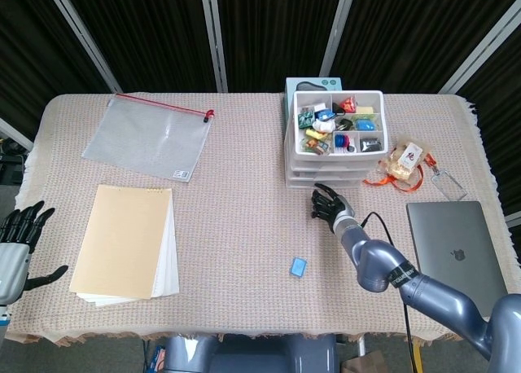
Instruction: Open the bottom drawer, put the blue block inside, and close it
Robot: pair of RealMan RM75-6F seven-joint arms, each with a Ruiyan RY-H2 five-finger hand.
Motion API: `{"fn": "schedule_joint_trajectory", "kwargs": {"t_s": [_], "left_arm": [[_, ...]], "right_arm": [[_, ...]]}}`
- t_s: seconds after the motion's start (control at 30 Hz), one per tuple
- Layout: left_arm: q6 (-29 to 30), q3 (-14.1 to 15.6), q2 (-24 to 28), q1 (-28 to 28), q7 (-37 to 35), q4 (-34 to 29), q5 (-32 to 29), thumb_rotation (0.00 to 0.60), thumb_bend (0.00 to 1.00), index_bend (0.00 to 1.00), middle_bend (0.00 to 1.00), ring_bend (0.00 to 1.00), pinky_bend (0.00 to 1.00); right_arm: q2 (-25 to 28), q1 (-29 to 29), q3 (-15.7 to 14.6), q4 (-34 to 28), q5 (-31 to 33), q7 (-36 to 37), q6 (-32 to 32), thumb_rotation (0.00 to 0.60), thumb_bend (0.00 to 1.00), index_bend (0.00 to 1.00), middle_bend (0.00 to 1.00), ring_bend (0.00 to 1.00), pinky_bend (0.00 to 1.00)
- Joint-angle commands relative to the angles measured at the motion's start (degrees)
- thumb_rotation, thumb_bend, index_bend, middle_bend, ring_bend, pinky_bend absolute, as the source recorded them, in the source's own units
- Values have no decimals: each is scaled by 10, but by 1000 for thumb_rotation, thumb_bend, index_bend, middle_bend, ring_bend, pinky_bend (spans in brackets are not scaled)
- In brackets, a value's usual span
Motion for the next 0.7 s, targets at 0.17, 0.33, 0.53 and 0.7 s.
{"fn": "schedule_joint_trajectory", "kwargs": {"t_s": [0.17, 0.33, 0.53, 0.7], "left_arm": [[-1, 1, 0, 0, 2, -1, -1, 600, 171, 78, 0, 0, 0], [-1, 2, -1, 0, 3, -2, 0, 600, 170, 78, 0, 0, 0], [1, 2, -1, 1, 3, -2, 3, 600, 169, 79, 0, 0, 0], [1, 2, -1, 0, 2, -2, 2, 600, 169, 79, 0, 0, 0]], "right_arm": [[1, 2, 4, 17, 48, -5, -25, 600, 498, 262, 785, 819, 754], [5, 7, -1, 19, 74, -20, -27, 600, 499, 287, 785, 818, 753], [12, 12, -2, 13, 103, -37, -23, 600, 499, 319, 785, 818, 754], [14, 10, -2, 9, 116, -46, -28, 600, 499, 327, 785, 818, 754]]}}
